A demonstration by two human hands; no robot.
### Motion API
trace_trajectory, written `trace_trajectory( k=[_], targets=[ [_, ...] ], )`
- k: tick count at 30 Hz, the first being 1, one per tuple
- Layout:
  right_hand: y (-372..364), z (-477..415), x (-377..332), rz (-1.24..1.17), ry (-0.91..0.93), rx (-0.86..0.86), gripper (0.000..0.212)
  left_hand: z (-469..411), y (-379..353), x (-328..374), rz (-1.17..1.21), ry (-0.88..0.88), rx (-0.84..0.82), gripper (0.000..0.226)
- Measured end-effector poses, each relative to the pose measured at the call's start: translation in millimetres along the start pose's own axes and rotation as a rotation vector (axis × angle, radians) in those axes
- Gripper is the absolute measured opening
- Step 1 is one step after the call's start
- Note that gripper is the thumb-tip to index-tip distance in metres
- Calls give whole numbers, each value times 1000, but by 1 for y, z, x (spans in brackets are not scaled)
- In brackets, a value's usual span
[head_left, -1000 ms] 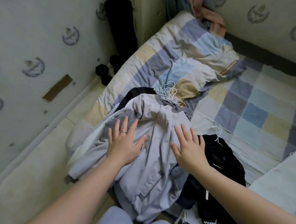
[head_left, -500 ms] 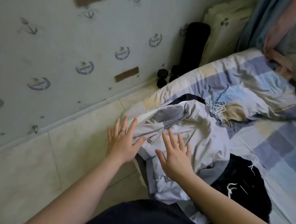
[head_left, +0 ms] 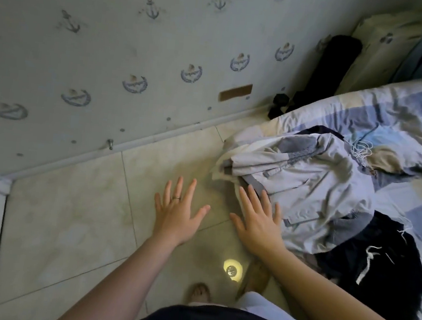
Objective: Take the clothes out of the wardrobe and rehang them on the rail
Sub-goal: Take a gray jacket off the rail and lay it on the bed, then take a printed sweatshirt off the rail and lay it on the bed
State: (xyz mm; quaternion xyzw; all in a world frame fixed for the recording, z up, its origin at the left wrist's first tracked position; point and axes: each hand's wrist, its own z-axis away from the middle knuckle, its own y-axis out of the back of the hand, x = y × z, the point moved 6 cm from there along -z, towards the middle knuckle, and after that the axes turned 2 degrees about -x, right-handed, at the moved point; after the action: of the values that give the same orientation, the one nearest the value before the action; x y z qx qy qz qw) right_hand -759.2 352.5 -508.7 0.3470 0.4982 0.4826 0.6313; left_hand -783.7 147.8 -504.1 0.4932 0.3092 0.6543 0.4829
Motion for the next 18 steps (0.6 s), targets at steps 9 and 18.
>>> trace_trajectory(
  k=[9,18],
  targets=[
    [-13,76,-45,33,121,3,68,97,-15,-46,33,107,23,78],
    [-21,177,-57,11,280,7,67,227,-34,-50,37,192,132,78]
  ],
)
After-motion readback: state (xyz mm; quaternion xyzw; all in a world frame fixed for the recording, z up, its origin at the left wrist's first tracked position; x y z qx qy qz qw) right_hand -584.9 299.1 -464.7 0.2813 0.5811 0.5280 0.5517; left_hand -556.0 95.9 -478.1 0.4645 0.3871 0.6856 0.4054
